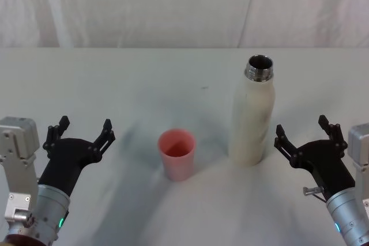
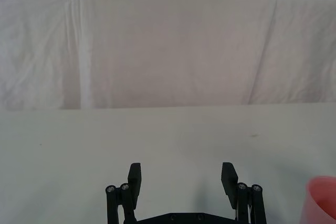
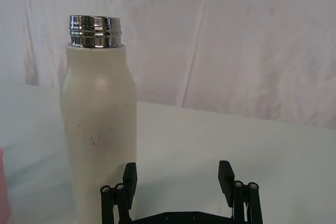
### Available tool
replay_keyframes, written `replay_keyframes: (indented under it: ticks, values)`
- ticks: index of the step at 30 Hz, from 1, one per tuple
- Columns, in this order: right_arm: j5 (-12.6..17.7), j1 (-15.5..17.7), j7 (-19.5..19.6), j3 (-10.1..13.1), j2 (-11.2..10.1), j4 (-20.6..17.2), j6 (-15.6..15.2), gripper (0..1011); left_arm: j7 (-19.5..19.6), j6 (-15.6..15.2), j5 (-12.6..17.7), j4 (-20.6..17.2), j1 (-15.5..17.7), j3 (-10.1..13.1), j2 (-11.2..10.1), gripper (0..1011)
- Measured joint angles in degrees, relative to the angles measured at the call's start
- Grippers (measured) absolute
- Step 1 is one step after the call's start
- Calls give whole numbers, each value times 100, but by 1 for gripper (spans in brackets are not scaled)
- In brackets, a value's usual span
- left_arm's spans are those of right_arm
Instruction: Grasp the thermos with one hand and pour water into the cup lid.
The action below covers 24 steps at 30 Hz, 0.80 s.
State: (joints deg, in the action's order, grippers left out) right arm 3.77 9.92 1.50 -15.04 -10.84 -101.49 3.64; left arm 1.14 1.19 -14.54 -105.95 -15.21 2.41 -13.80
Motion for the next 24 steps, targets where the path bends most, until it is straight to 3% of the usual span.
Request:
replay_keyframes:
  ticks: [24]
  values:
    - [0,0,0,0,0,0,0,1000,0,0,0,0,0,0,0,1001]
